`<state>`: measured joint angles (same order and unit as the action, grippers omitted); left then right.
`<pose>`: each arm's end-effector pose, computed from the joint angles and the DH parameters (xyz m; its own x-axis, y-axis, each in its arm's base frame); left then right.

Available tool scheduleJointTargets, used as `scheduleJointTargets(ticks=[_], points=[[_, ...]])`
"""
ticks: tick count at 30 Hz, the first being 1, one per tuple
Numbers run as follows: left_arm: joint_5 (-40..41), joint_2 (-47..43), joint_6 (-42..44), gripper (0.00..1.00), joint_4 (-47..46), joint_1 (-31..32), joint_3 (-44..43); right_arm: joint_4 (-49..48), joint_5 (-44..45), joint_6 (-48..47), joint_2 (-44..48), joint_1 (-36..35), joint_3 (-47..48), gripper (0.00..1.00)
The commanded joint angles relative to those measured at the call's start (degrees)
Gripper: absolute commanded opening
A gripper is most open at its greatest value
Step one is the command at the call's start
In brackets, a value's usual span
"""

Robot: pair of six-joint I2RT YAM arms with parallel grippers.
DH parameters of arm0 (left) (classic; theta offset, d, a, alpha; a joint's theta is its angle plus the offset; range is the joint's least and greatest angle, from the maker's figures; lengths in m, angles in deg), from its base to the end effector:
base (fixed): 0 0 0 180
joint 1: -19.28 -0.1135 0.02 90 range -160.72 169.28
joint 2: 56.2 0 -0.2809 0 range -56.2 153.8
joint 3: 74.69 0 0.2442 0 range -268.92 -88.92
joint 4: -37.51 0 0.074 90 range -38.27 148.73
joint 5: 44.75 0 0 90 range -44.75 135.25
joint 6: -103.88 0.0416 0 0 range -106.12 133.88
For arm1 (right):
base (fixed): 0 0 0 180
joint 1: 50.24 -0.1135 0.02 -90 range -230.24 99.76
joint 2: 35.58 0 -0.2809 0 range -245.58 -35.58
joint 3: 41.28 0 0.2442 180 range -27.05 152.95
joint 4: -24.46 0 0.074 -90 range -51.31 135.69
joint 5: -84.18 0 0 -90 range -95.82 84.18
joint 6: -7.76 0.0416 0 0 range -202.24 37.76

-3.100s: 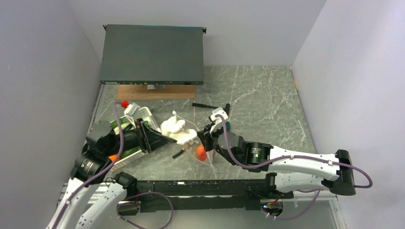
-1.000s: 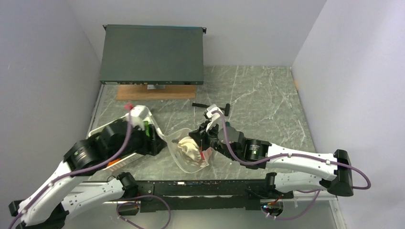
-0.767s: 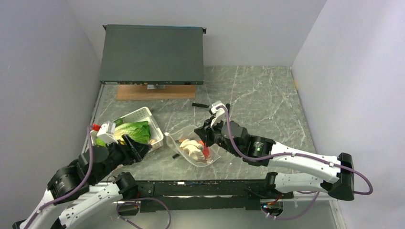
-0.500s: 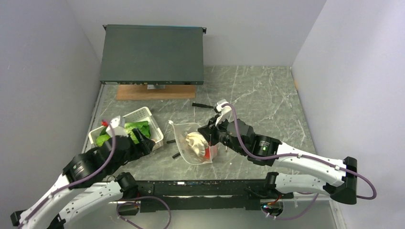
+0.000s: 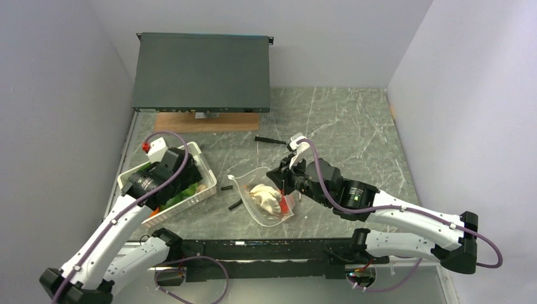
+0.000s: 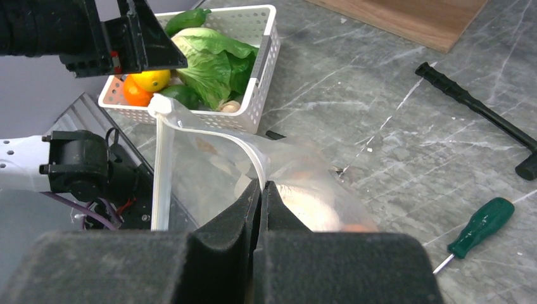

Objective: Place the food in the zip-top bag and seal the zipper
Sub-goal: Pick up the fake fruit from the bin.

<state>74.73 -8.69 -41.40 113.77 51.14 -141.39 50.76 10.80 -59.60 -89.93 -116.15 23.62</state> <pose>0.1134 -0.0464 0.3084 -0.5970 -0.4715 -0.6491 -0.4536 0.8657 -0.2116 0.0949 0.1831 0.3556 -0.3957 0.0186 -0.9182 -0.6610 0.6883 0.2988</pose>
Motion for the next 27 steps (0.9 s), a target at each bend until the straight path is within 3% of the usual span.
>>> scheduleJointTargets(ticks=[1, 7, 13, 18, 27], points=[[-1.8, -1.3, 4.1, 1.0, -4.8, -7.9, 2.0, -1.9, -0.3, -1.4, 0.8, 0.6, 0.7, 0.0], [10.9, -2.5, -4.9, 1.0, 5.1, -11.2, 1.4, -1.5, -1.6, -2.0, 0.2, 0.6, 1.2, 0.0], [16.8, -8.7, -7.1, 1.0, 4.9, -14.8, 5.7, -1.0, -2.9, -1.7, -1.5, 0.7, 1.7, 0.0], [16.0, -14.2, -0.9, 1.0, -5.6, -20.0, 10.7, -1.6, -1.7, -1.9, -1.0, 0.7, 1.5, 0.0], [12.2, -9.3, 6.0, 1.0, -12.5, -27.7, 14.4, -1.7, -1.5, -1.9, -0.6, 0.7, 1.0, 0.0]])
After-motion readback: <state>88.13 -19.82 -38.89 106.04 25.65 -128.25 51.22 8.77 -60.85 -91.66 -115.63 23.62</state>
